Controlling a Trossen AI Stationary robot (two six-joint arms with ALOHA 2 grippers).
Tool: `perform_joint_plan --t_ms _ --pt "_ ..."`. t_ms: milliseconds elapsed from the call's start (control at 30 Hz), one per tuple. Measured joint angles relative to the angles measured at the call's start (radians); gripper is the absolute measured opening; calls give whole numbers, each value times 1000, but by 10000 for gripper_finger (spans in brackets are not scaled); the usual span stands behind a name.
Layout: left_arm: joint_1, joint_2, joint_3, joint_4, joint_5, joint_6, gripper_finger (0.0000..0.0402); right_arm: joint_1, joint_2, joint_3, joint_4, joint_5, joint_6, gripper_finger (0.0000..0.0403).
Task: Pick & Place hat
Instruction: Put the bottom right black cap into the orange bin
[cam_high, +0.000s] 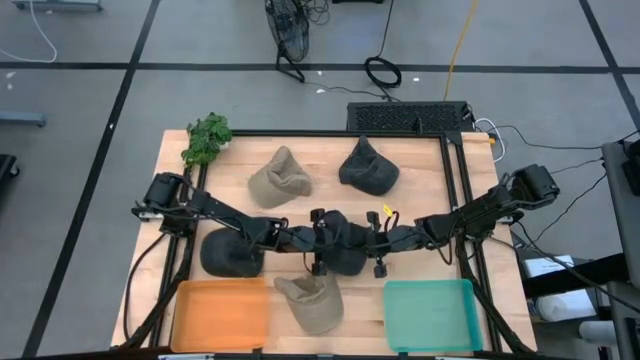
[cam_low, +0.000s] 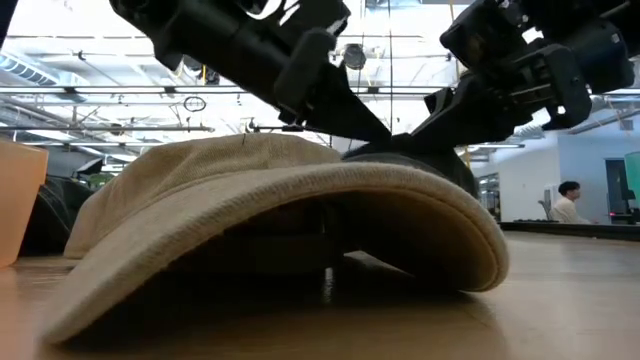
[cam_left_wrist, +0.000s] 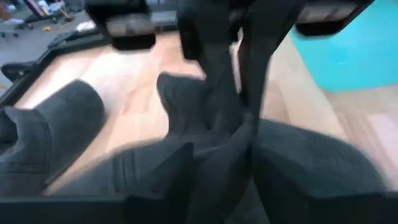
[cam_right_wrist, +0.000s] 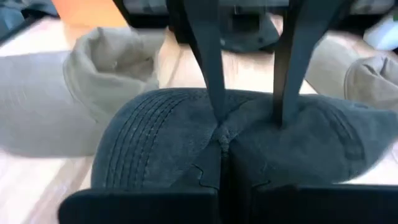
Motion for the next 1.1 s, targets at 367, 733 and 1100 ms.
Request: perform_joint_plan --t_ms 367,733,1100 --pt "-9 8 0 22 4 54 137 0 0 0 -2 -54 -3 0" --pt "-6 25 -2 23 40 58 136 0 -1 0 -41 -53 7 4" --pt "-6 25 -2 20 38 58 136 1 -1 0 -43 -52 8 59"
